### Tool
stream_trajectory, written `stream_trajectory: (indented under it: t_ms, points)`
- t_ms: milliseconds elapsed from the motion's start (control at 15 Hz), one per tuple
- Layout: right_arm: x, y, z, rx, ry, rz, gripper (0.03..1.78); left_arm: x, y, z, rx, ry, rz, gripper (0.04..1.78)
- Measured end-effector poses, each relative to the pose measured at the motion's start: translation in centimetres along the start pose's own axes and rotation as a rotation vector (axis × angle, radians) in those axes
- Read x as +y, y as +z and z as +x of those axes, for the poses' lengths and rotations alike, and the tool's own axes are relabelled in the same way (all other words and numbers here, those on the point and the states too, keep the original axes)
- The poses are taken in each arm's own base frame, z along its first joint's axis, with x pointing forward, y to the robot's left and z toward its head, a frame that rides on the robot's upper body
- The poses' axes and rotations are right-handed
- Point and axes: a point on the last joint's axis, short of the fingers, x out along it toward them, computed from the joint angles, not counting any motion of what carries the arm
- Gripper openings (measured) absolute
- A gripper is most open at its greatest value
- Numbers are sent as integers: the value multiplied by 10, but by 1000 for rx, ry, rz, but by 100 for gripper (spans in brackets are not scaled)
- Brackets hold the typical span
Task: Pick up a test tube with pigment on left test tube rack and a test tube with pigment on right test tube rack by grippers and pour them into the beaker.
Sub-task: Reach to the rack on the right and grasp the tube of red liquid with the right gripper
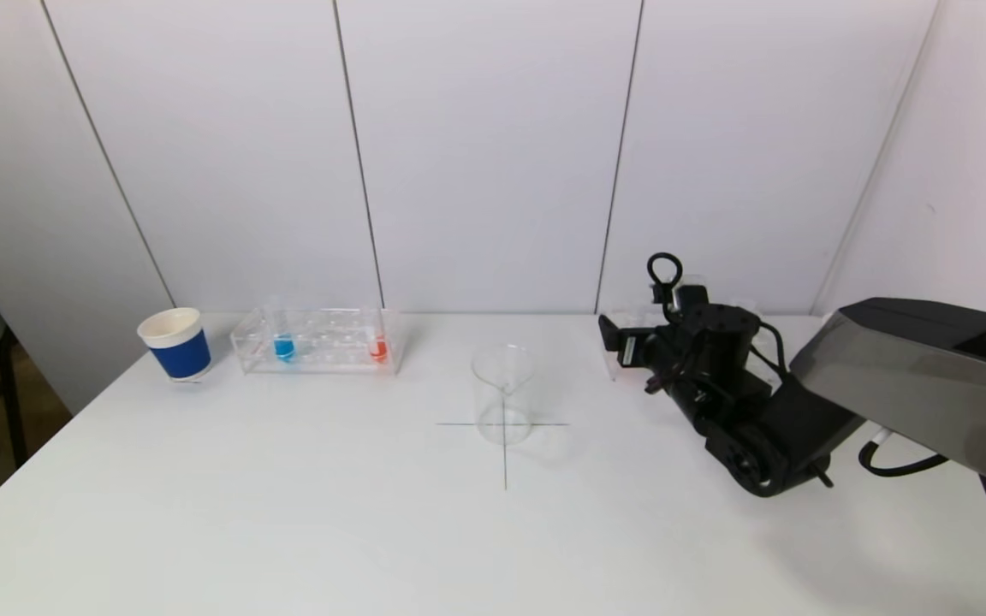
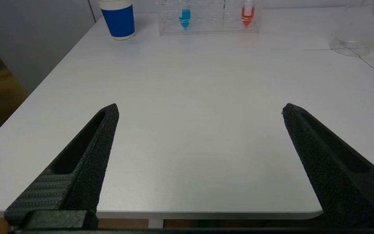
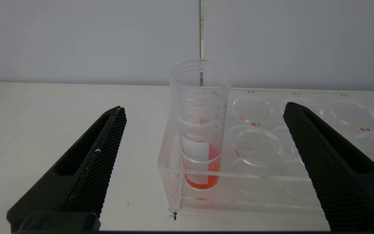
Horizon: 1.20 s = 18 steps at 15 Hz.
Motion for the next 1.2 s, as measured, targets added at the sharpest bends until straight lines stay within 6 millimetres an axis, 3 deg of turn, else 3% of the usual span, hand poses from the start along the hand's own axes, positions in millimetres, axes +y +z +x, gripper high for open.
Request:
stream_trajectory:
  t_ms: [1200]
  points:
    - [6, 8, 12, -40, -9, 12, 176, 0, 0, 0, 0, 0, 0, 176]
